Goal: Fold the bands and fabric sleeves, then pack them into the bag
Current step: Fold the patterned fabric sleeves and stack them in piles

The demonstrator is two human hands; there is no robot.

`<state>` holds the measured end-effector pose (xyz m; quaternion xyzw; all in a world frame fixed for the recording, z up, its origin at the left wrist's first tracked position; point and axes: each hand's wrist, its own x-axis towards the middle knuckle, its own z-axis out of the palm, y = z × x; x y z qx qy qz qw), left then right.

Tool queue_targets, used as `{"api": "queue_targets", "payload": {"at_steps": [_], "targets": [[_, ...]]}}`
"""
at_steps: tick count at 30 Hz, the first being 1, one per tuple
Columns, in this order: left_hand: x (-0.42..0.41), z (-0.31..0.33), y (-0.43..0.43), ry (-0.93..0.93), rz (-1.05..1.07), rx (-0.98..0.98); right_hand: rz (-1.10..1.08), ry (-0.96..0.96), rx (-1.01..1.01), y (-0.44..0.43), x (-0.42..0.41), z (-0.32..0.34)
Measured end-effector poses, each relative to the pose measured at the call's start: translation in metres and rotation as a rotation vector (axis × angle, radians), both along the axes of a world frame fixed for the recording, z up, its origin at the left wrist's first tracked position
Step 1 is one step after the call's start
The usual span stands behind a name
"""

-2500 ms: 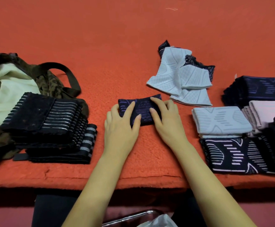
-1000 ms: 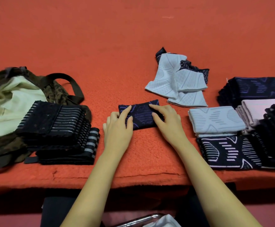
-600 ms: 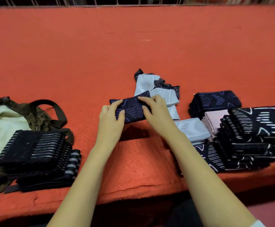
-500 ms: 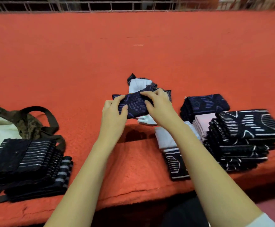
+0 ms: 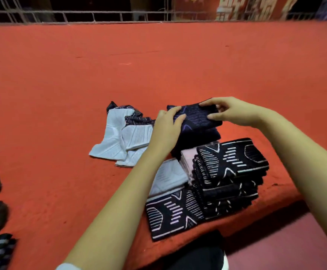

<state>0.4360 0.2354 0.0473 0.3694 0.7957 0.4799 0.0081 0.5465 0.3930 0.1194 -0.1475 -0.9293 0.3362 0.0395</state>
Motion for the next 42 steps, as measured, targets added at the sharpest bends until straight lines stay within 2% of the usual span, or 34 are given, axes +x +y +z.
{"api": "queue_targets", "payload": {"at_steps": [4,9,12,21,24,28,36,42], "targets": [[0.005,-0.017,0.016,-0.049,-0.026,-0.059,-0.012,-0.044,-0.049,0.029,0.006,-0.019],[0.007,-0.031,0.021,-0.058,-0.001,-0.06,-0.026,0.047,-0.179,0.038,0.005,-0.045],[0.006,-0.038,0.024,-0.042,0.006,-0.073,-0.032,0.089,-0.186,0.041,0.004,-0.061],[0.007,-0.064,0.022,-0.023,0.073,-0.088,-0.017,0.075,-0.01,0.051,-0.001,-0.089],[0.004,-0.065,0.022,0.024,0.095,-0.101,-0.011,0.016,0.147,0.054,-0.005,-0.09],[0.001,-0.055,0.021,0.048,0.086,-0.114,-0.002,-0.074,0.315,0.052,-0.005,-0.068],[-0.017,-0.029,-0.028,0.195,0.087,-0.158,0.028,-0.044,0.405,0.011,-0.004,-0.002],[-0.048,-0.035,-0.089,0.228,0.205,-0.275,0.11,-0.053,0.463,-0.04,-0.043,0.017]]}}
